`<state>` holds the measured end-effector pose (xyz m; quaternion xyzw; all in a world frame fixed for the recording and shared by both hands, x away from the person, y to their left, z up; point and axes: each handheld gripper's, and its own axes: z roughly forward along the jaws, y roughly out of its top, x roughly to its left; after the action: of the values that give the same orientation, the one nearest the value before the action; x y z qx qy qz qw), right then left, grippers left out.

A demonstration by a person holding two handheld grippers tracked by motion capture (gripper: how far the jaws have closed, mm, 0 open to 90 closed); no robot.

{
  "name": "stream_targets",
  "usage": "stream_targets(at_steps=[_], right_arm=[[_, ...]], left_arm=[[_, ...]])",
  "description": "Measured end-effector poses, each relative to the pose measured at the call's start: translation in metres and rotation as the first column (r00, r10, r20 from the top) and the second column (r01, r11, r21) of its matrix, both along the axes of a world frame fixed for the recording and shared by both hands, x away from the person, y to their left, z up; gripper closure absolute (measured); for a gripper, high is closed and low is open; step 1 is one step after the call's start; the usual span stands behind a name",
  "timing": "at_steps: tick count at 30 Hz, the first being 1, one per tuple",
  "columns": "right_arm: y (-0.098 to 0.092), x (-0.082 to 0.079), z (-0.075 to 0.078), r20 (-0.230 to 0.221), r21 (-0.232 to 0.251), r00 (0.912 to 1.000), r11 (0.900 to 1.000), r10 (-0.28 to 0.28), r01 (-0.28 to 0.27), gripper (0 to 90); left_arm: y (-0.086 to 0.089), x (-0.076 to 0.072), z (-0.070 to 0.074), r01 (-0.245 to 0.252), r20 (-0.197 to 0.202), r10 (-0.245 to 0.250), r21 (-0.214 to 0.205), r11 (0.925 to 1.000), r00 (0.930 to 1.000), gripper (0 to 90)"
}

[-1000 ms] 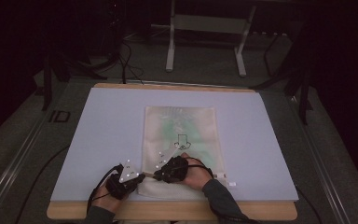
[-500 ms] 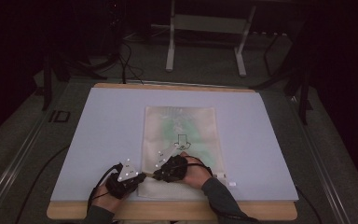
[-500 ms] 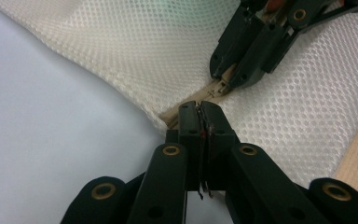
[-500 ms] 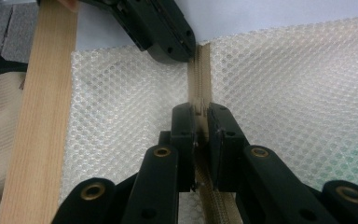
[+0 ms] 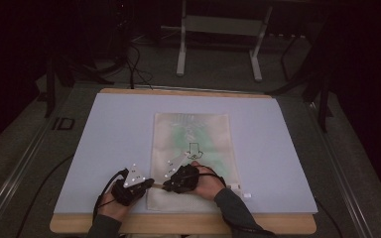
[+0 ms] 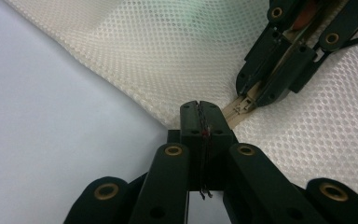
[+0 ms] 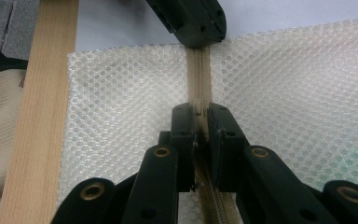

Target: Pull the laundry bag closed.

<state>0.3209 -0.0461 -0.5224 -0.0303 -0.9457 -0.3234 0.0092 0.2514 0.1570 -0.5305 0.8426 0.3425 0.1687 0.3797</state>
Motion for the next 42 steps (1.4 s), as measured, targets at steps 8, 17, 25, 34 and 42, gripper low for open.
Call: stream_targets(at_steps=[8,17,25,34,42], right_arm=[[0.0,0.001,-0.001,-0.008,0.005,0.9999,1.0,-0.007,0.007,81.6],[0.001,0.001,0.0,-0.013,0.002,0.9999,0.9999,-0.01,0.01,81.5],[0.006,-0.001,0.003,0.012,-0.042,0.9999,0.9991,0.002,-0.001,81.6],[0.013,-0.003,0.009,0.04,-0.124,0.9989,0.9921,0.024,-0.019,81.9],[0.012,-0.003,0.012,0.044,-0.152,0.9986,0.9881,0.028,-0.021,81.9]], left_arm=[[-0.008,-0.001,0.0,0.027,0.017,-0.027,0.004,0.9996,0.9995,88.9],[-0.012,0.001,-0.006,0.036,0.012,-0.037,0.045,0.9983,0.9992,88.9],[-0.012,0.001,-0.008,0.015,0.001,-0.015,0.039,0.9991,0.9999,89.4],[-0.01,0.001,-0.01,0.007,-0.007,-0.007,0.004,1.0,1.0,89.5],[-0.009,0.001,-0.011,0.006,-0.005,-0.006,0.002,1.0,1.0,89.5]])
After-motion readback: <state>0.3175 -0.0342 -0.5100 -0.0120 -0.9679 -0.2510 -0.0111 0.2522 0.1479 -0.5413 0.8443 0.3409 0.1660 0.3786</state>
